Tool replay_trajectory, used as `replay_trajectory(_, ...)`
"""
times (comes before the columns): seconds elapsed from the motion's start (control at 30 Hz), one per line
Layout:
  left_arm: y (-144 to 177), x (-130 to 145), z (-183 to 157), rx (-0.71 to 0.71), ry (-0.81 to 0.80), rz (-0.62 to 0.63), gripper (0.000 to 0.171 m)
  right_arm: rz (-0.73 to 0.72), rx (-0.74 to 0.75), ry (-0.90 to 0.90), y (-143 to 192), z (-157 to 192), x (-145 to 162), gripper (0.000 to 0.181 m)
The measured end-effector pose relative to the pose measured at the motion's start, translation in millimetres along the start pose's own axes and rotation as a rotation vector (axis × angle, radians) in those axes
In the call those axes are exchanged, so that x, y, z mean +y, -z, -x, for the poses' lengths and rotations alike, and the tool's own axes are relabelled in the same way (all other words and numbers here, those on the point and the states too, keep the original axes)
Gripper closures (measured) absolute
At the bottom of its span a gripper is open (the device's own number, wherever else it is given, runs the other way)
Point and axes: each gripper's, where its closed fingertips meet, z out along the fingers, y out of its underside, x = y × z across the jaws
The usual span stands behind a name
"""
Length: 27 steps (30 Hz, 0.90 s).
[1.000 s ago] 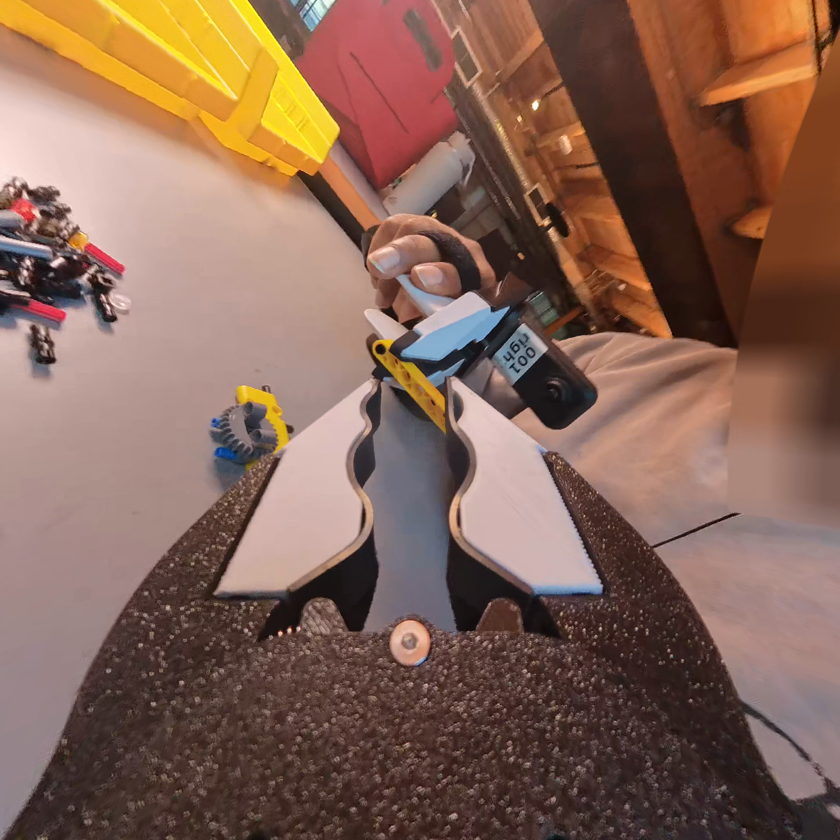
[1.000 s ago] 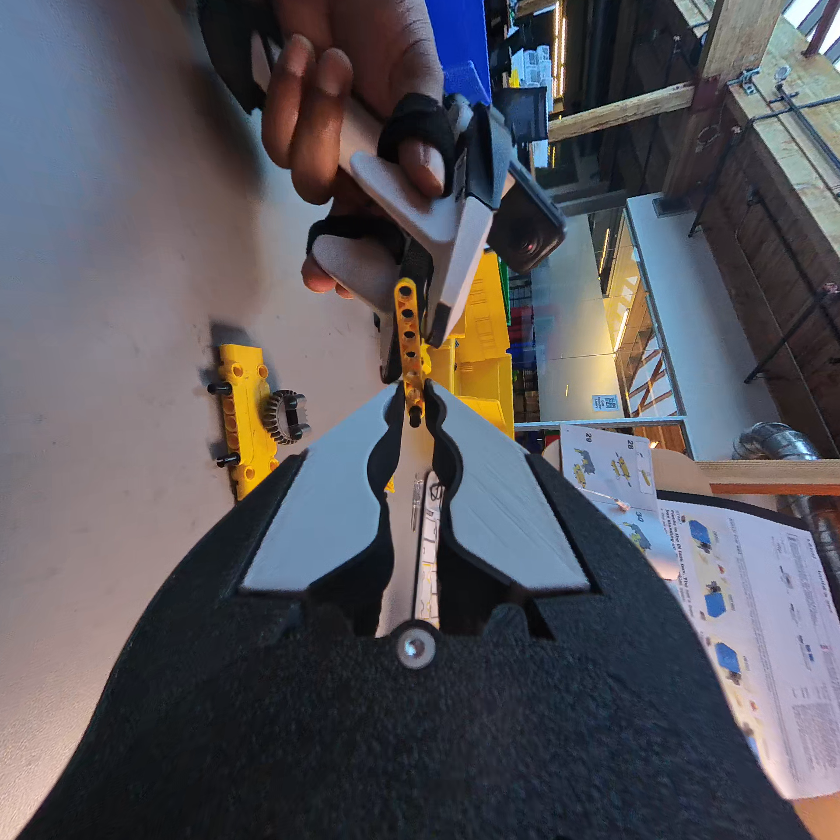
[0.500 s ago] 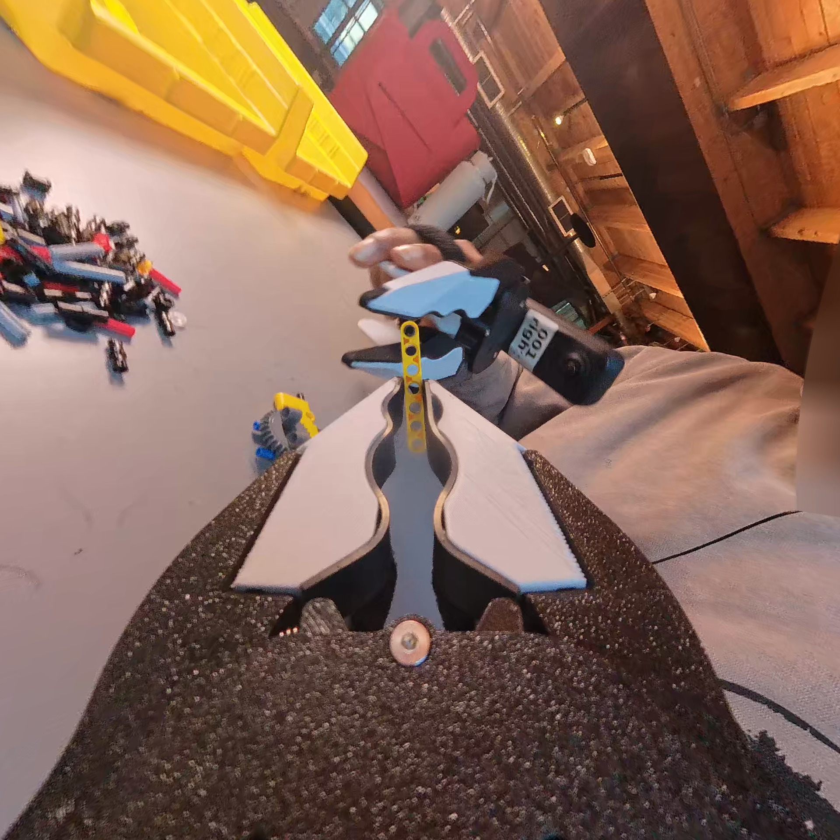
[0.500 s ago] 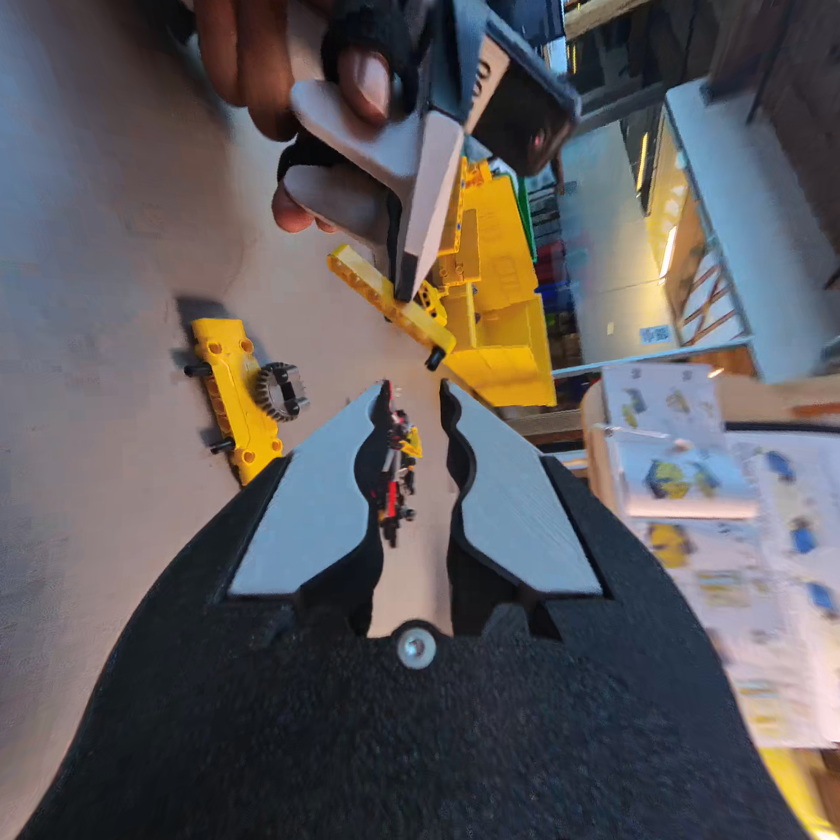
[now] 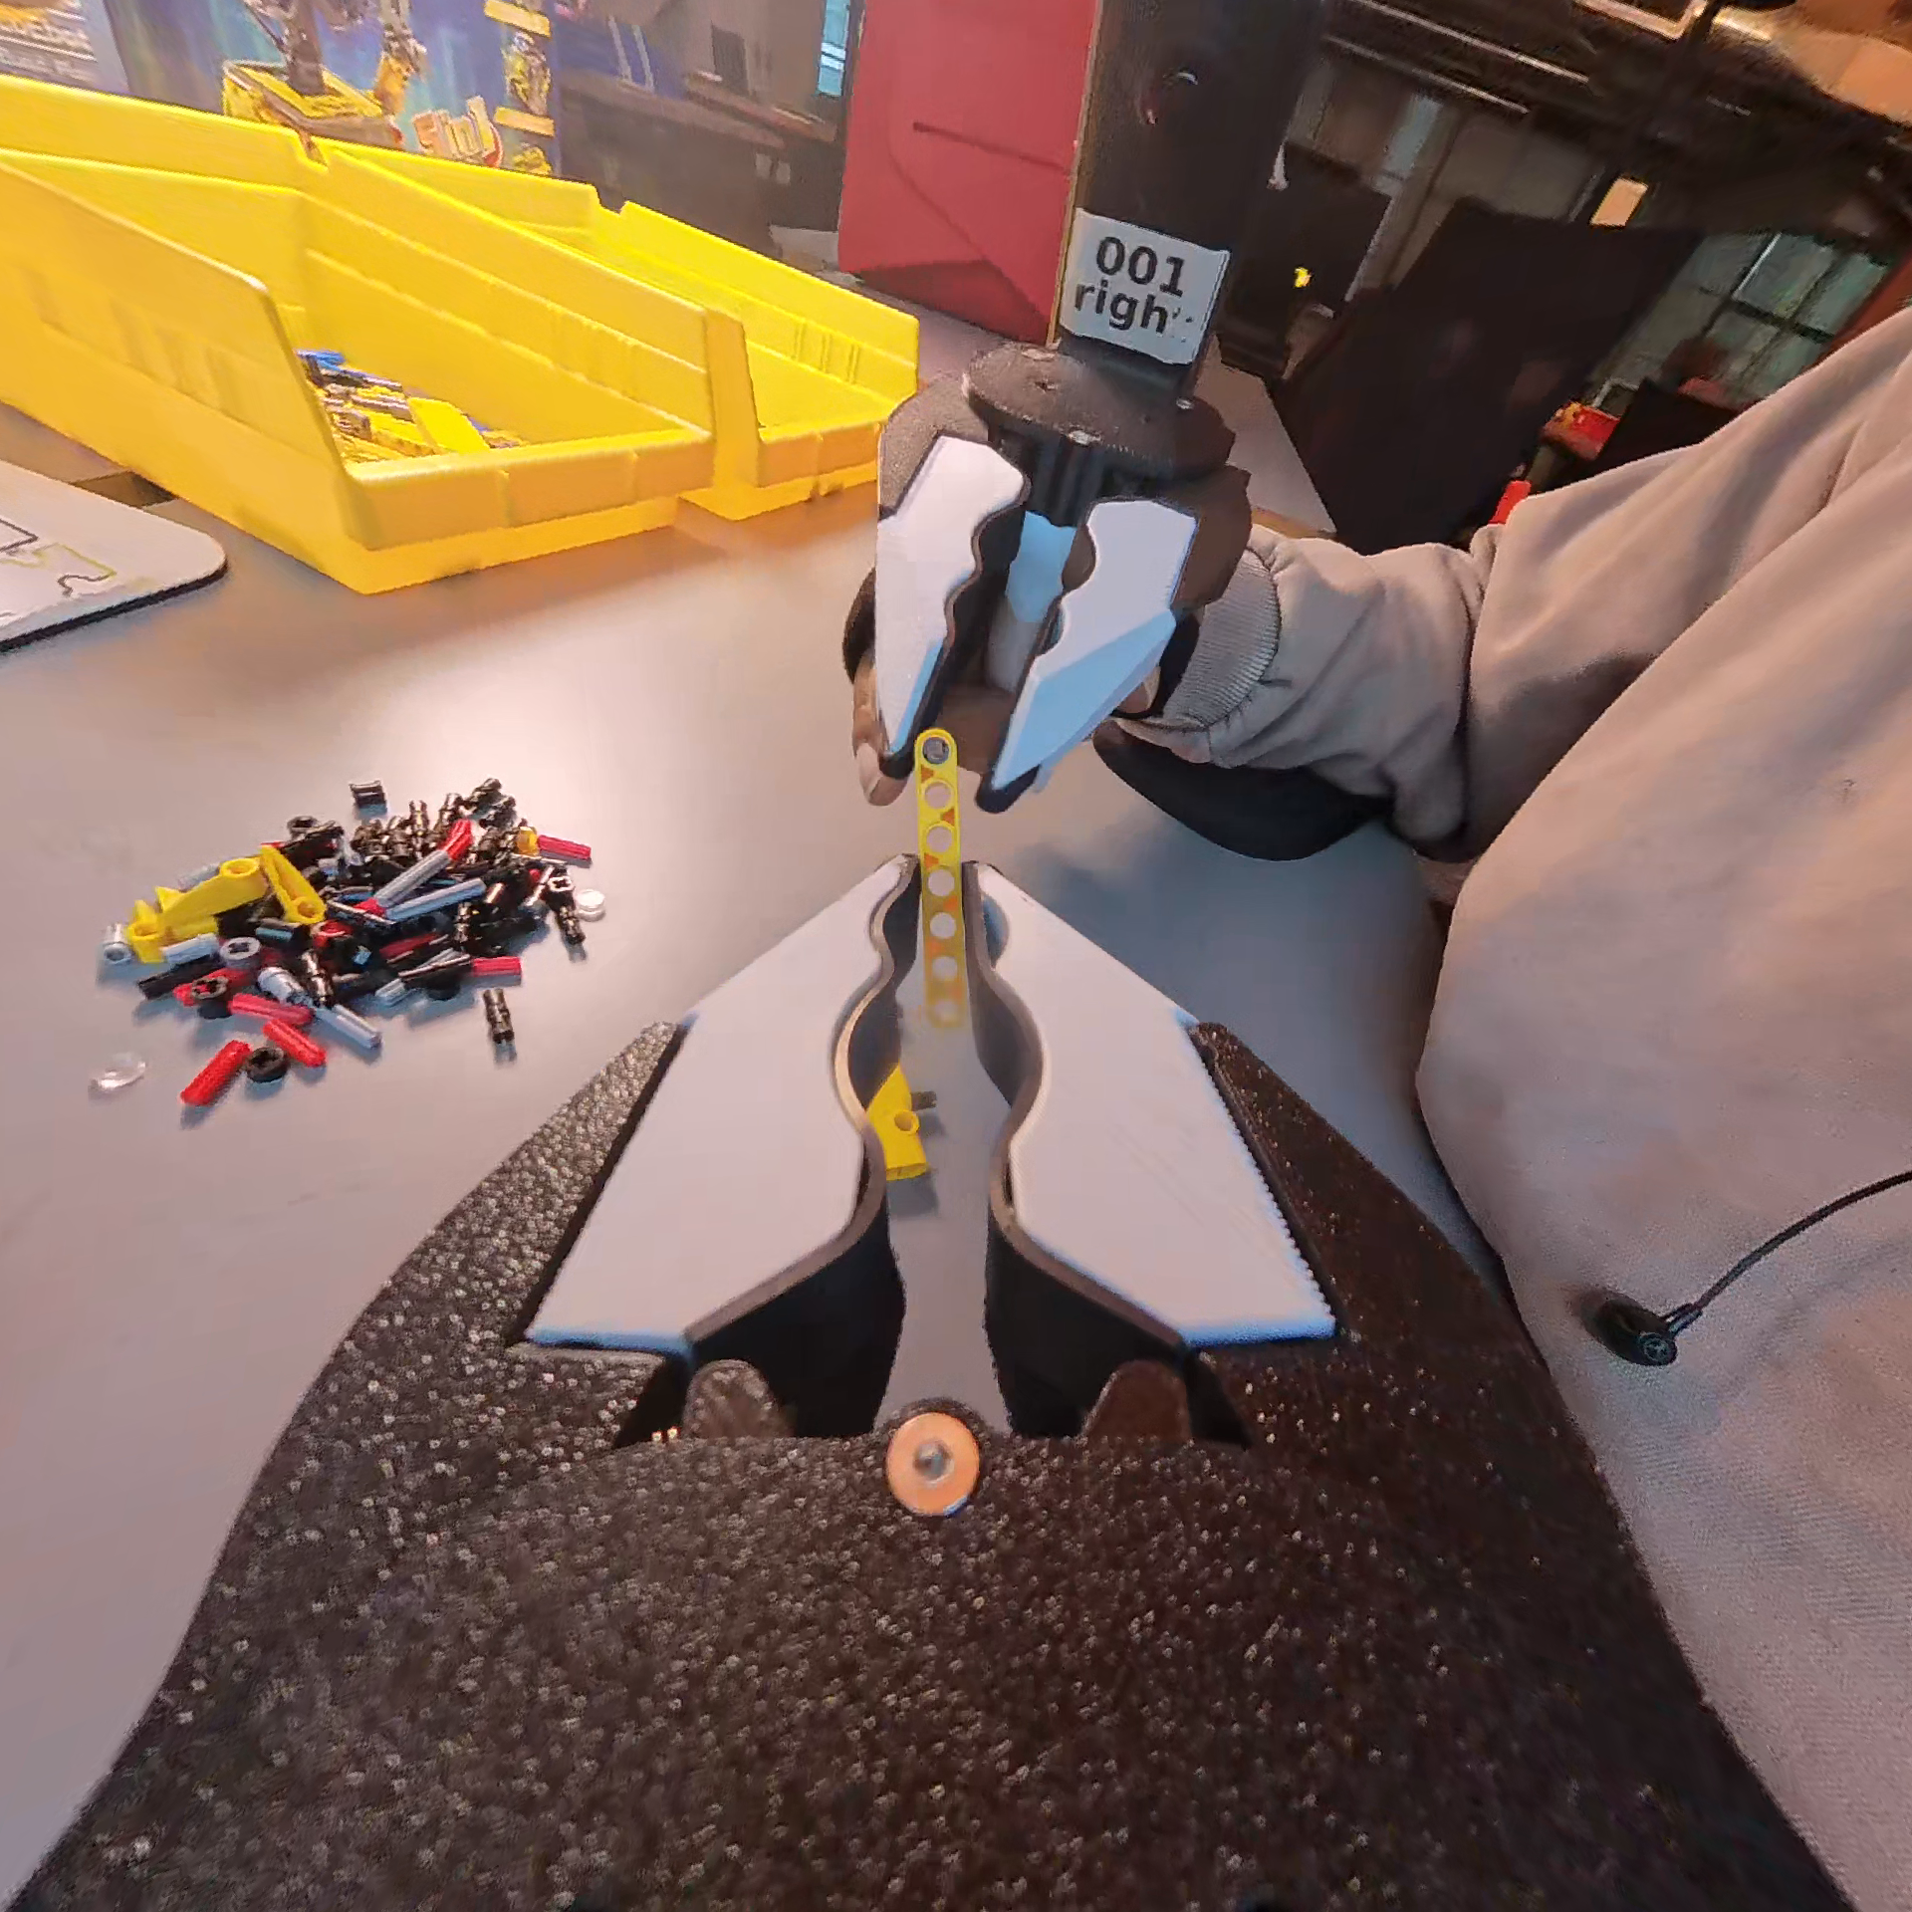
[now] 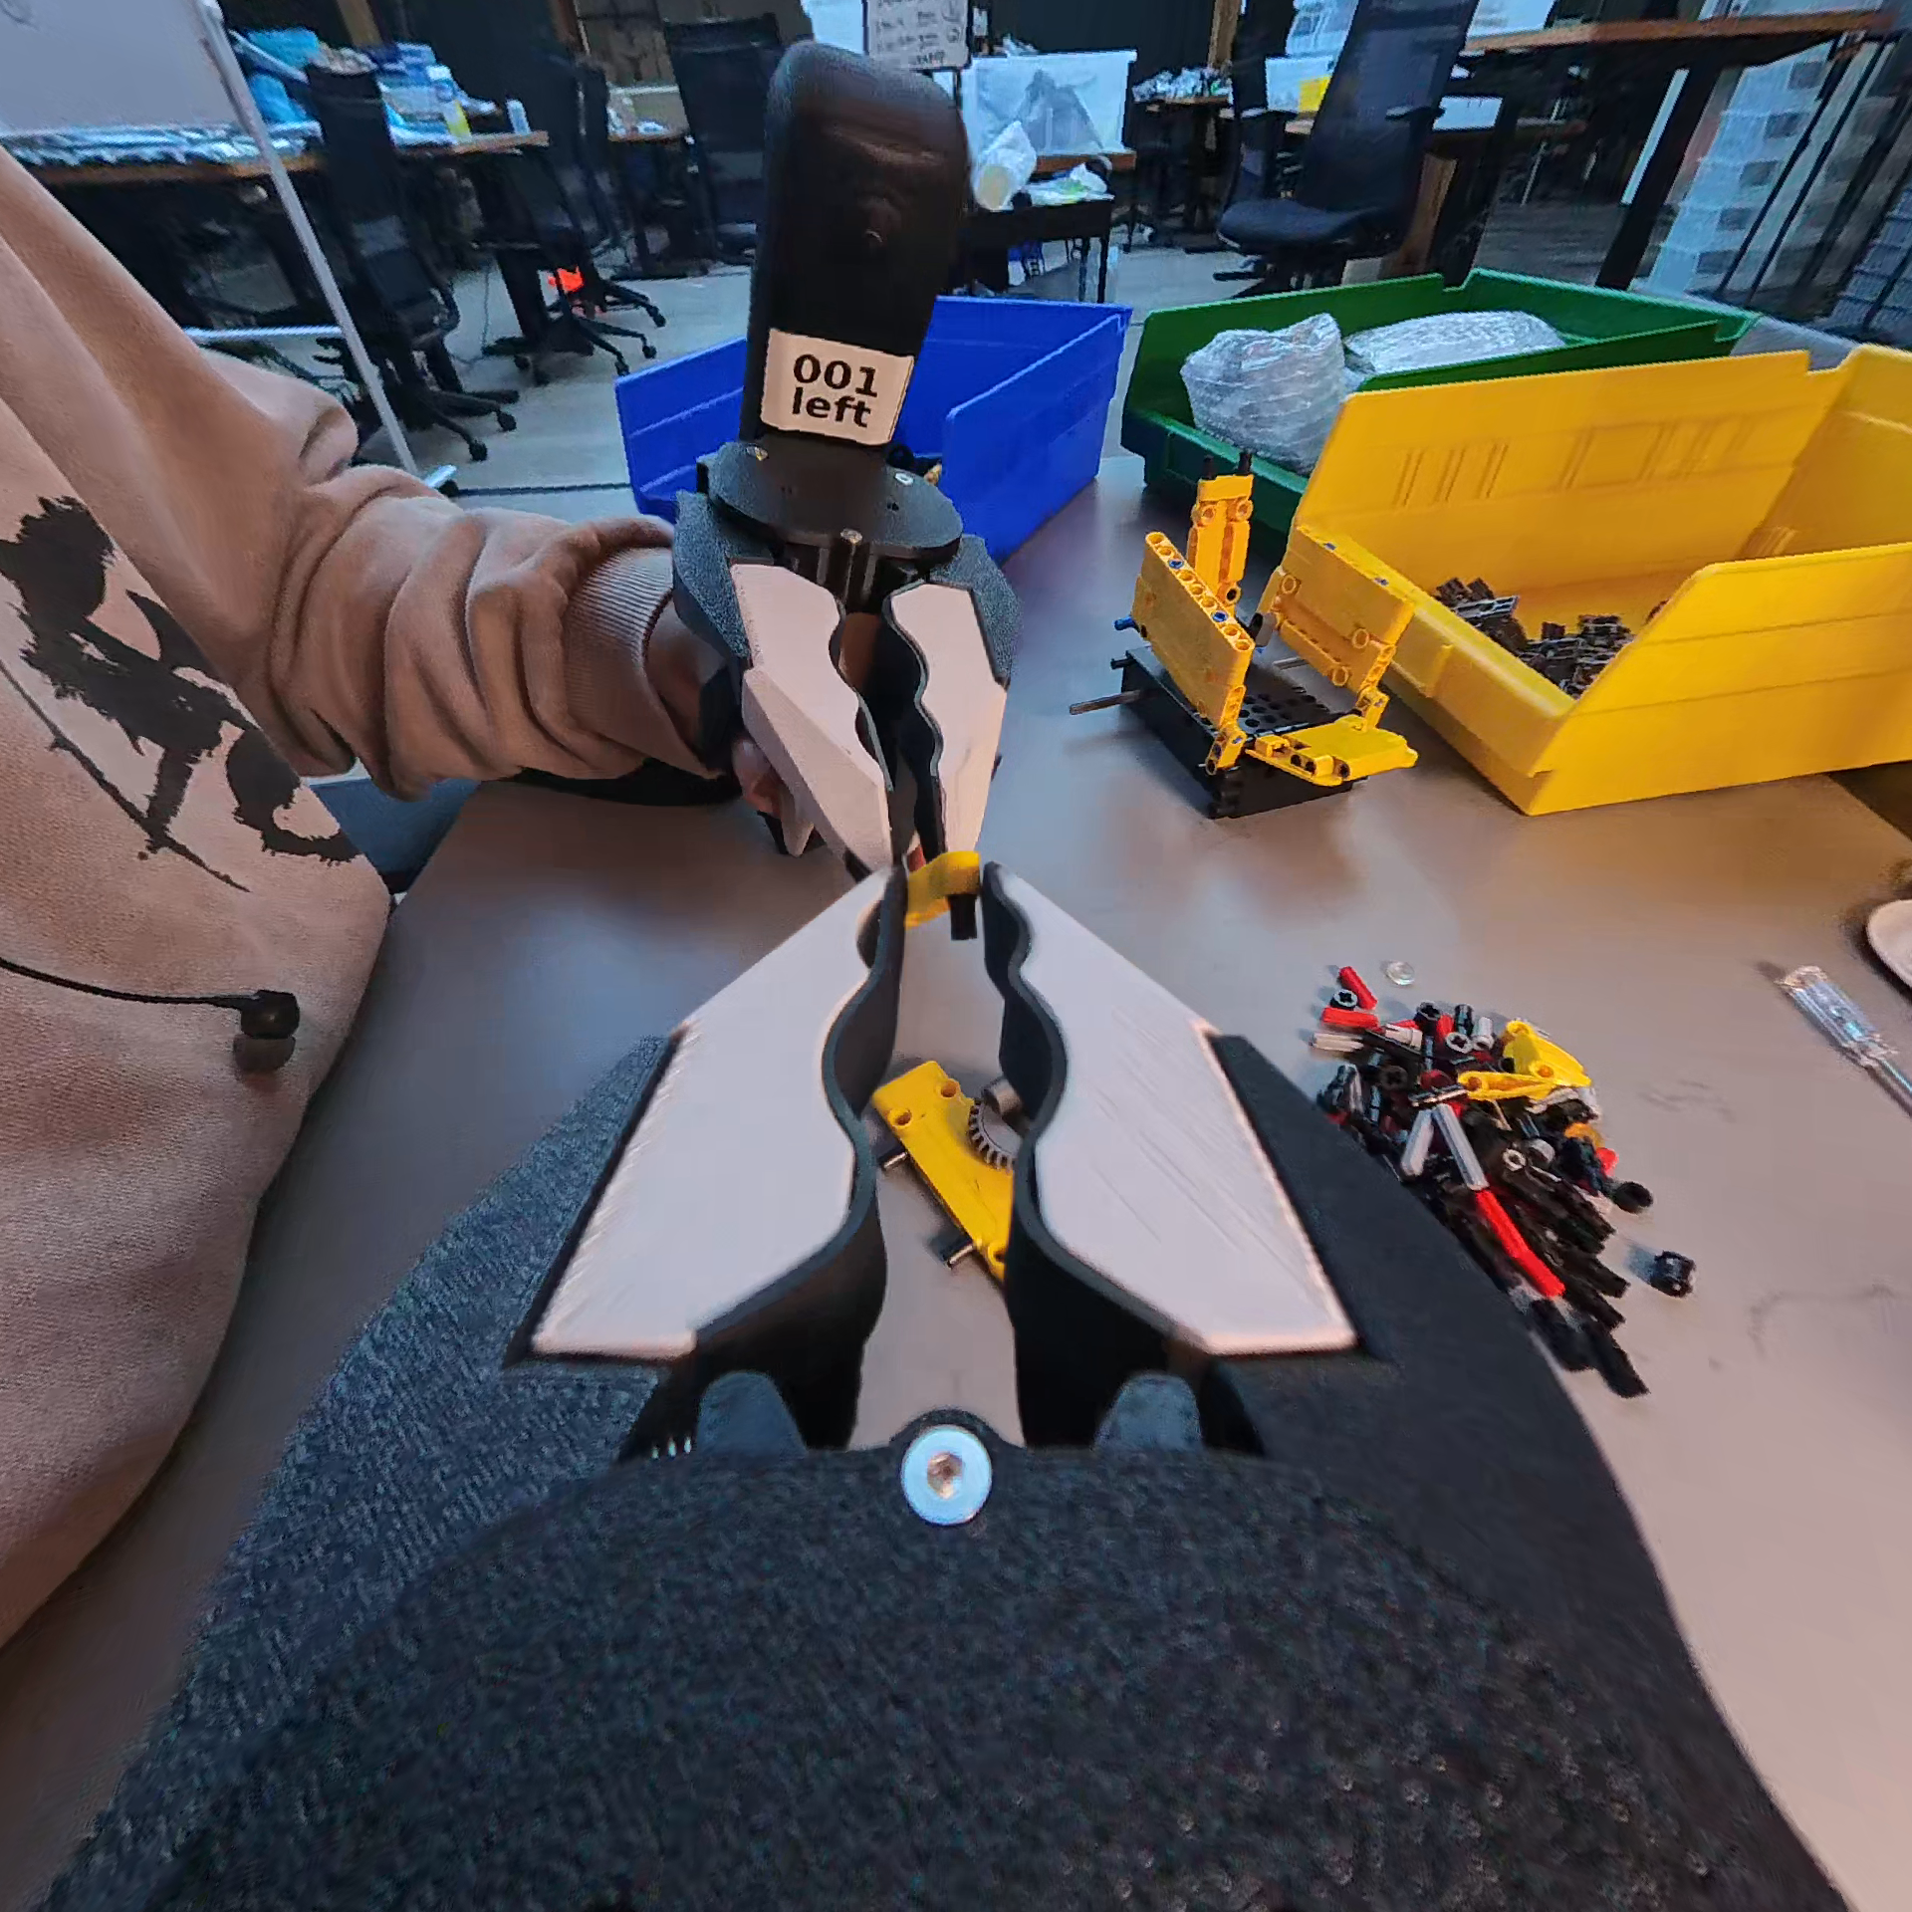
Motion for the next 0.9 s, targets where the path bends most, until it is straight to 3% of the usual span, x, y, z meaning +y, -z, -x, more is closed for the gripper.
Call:
replay_trajectory(0.43,-2.8,5.9,-5.0,0.02,-0.012,0.036,0.165,0.055,-0.037,0.041,4.8,4.2,4.1,0.175)
replay_trajectory(0.77,-8.0,14.0,-18.7,0.008,-0.228,0.109,0.165,0.147,-0.064,0.203,-3.0,25.6,8.8,0.178)
replay_trajectory(0.9,0.3,-10.9,-21.1,0.007,-0.199,0.007,0.166,0.056,-0.06,0.16,1.2,23.5,-8.9,0.179)
